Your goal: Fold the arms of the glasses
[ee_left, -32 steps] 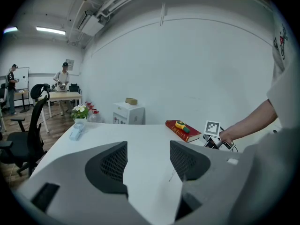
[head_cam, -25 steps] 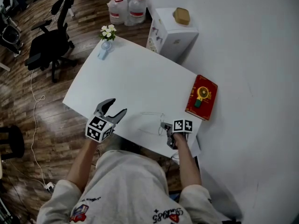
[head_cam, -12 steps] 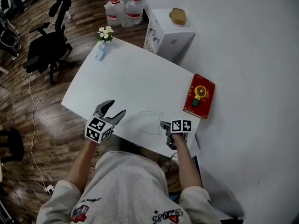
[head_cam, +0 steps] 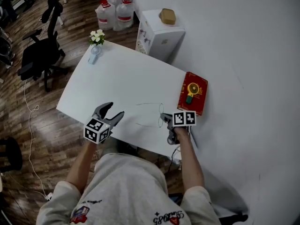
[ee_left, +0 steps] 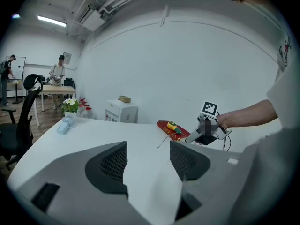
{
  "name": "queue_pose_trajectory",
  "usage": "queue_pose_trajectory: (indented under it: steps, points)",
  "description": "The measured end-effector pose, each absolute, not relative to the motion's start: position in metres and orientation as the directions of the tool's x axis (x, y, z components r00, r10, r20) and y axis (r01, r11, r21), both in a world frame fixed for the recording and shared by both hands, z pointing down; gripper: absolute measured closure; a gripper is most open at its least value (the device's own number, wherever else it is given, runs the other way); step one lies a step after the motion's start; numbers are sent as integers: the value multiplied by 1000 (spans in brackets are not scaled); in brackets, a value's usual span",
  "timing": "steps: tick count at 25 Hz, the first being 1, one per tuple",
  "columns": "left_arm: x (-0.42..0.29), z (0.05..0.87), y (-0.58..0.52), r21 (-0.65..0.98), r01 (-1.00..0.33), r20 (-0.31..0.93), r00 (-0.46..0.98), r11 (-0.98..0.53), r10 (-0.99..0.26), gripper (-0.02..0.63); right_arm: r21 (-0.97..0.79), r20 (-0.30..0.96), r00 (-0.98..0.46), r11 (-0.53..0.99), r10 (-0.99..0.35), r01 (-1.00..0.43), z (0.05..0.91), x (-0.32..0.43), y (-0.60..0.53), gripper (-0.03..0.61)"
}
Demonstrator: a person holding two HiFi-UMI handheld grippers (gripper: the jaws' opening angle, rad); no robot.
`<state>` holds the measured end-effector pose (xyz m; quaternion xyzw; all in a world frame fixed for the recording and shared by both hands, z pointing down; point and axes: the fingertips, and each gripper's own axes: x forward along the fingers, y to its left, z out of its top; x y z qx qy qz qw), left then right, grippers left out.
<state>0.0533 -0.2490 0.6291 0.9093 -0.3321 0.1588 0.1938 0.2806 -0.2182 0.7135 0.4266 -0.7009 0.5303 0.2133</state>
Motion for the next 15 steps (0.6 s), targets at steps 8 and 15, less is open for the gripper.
queue_pose_trajectory:
  steps: [8,15]
  points:
    - [80,625,-249,342,-538,385,828,-770,-408,333,-554,755,-572,155,-320,-818,692,270,-201,561]
    - [114,623,-236,564,-285,328,939,-775,-106,336,-554,754,-590,205,-288,-807,682,257,-184,561]
